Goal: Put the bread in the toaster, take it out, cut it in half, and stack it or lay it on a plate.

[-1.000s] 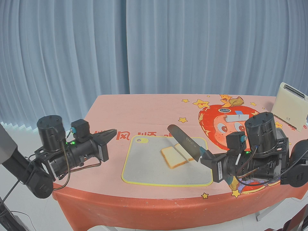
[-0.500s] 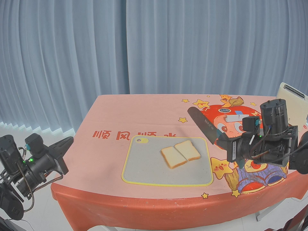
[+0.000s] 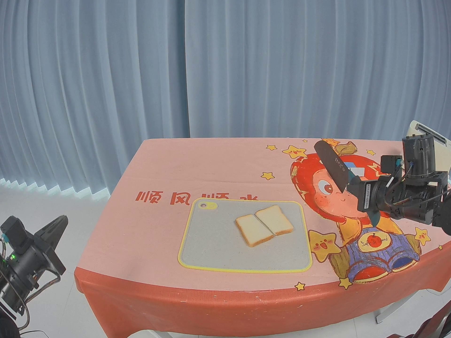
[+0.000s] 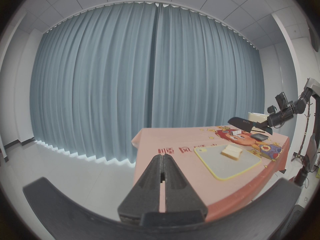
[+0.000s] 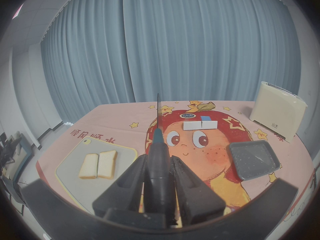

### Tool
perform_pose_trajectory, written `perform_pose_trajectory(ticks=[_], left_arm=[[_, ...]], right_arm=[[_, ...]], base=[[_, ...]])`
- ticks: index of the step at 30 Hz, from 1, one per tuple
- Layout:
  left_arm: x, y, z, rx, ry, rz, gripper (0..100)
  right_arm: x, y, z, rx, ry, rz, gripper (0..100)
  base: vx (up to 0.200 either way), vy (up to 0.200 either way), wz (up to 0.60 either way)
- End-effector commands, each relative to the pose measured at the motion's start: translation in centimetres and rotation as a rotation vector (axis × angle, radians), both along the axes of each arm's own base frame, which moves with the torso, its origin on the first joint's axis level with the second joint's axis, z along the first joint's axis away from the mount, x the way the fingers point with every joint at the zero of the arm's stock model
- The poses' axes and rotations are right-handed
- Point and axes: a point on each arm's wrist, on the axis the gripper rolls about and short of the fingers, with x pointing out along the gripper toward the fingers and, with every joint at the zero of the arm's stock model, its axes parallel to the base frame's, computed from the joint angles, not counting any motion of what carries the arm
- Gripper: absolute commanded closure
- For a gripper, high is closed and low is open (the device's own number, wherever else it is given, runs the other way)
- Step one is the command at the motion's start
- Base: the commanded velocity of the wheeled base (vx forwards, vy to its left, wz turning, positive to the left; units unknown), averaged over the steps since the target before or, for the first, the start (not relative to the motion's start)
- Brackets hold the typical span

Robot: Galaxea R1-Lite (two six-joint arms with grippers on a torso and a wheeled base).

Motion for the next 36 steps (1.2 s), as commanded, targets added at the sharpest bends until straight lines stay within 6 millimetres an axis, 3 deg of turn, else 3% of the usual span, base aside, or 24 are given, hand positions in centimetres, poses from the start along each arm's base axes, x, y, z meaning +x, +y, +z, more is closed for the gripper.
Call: perform_pose_trajectory(ticks=[1, 2, 6, 16, 20, 36], left_arm=[[-5.2, 0.2, 0.0, 0.001, -0.068, 0.01, 100], [-6.7, 0.2, -0.7, 0.001, -0.043, 0.007, 100], [-9.2, 0.2, -2.0, 0.0, -0.04, 0.007, 100], [-11.9, 0.2, -4.0, 0.001, -0.054, 0.017, 100], [-13.6, 0.2, -5.9, 0.004, -0.036, 0.011, 100], [-14.1, 0.6, -6.0, 0.007, -0.077, 0.172, 100]], right_arm=[[0.7, -1.8, 0.3, -0.004, -0.013, -0.059, 100], [1.1, -2.4, 0.7, -0.01, -0.028, -0.075, 100], [1.7, -3.7, 1.2, 0.006, -0.04, -0.098, 100], [2.3, -5.6, 0.9, -0.013, -0.032, -0.125, 100], [2.5, -6.2, 1.3, 0.0, -0.043, -0.116, 100], [3.4, -8.4, -0.7, 0.004, 0.034, -0.132, 100]], base=[[0.0, 0.0, 0.0], [0.0, 0.0, 0.0], [0.0, 0.0, 0.0], [0.0, 0.0, 0.0], [0.0, 0.0, 0.0], [0.0, 0.0, 0.0]])
